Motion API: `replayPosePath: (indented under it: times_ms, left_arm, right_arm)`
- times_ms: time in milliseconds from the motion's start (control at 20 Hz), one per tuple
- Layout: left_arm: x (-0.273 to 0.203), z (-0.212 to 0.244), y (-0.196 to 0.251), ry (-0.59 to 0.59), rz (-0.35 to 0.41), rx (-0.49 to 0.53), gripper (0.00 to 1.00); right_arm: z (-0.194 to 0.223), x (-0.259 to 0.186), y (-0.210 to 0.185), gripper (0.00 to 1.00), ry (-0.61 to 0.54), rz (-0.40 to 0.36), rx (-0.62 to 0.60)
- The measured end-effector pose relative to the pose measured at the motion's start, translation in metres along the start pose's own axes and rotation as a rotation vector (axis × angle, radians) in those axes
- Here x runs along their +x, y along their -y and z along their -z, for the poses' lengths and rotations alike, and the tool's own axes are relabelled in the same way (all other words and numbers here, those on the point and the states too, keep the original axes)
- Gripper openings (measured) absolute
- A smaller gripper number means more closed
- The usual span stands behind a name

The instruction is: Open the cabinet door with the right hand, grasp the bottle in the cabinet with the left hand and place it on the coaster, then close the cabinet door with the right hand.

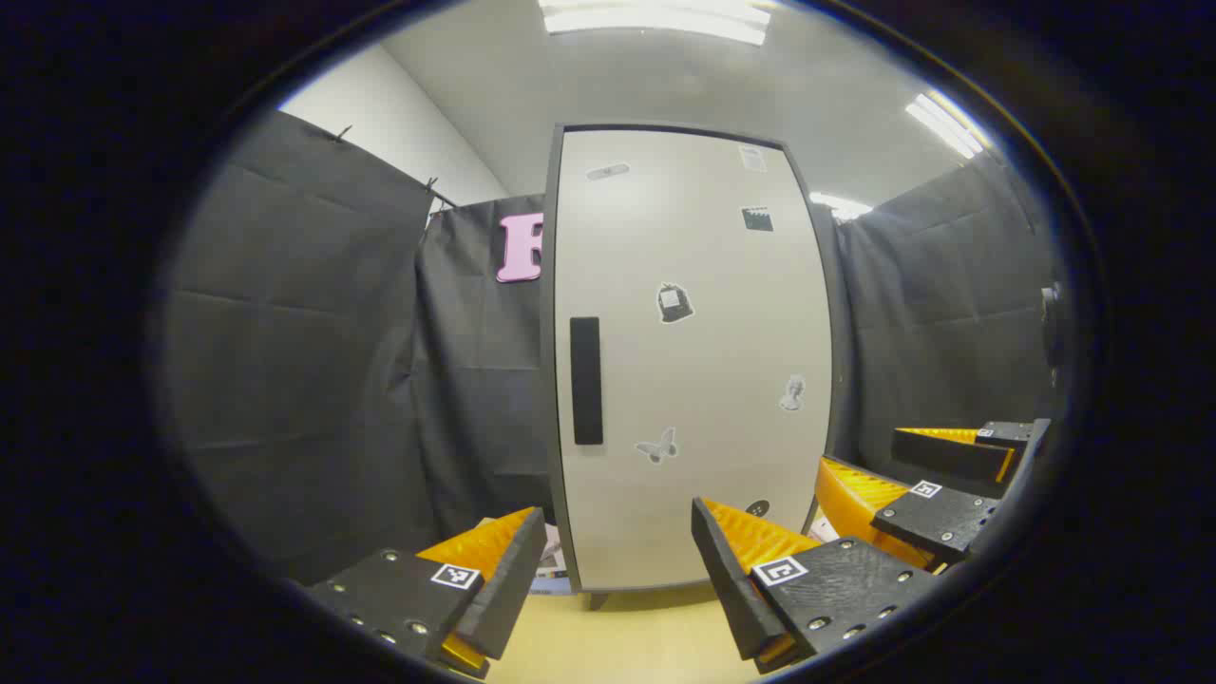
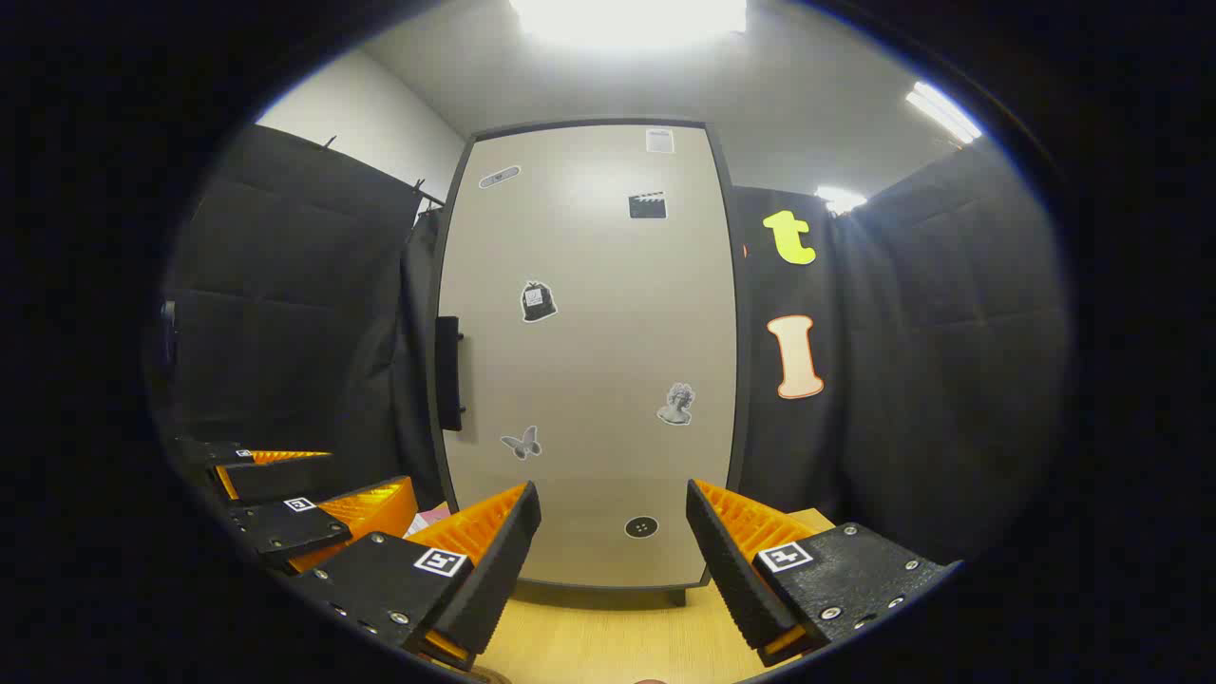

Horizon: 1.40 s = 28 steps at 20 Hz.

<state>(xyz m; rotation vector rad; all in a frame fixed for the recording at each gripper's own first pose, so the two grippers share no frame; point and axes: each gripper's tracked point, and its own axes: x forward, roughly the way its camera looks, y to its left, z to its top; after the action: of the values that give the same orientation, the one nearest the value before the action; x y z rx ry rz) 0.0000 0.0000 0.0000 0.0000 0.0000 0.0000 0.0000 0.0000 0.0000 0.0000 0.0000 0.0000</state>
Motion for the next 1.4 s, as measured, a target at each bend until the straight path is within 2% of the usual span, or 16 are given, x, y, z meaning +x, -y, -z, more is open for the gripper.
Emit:
replayPosePath:
  times_ms: [450, 500, 900, 1400]
  left_arm:
    - [0.004, 0.003, -0.006, -0.008, -0.006, 0.009, 0.94]
    - [0.004, 0.003, -0.007, -0.011, -0.009, 0.012, 0.88]
    - [0.0, 0.003, -0.029, 0.0, -0.047, 0.007, 0.88]
    - [0.0, 0.007, -0.026, 0.001, -0.034, 0.013, 0.88]
  right_arm:
    - [-0.005, -0.001, -0.003, 0.95, 0.013, 0.001, -0.007]
    - [-0.005, -0.001, -0.004, 0.95, 0.014, -0.004, -0.005]
    - [0.008, 0.004, -0.01, 0.95, -0.016, -0.02, -0.024]
    - [0.008, 0.011, -0.018, 0.95, -0.007, -0.031, -0.004]
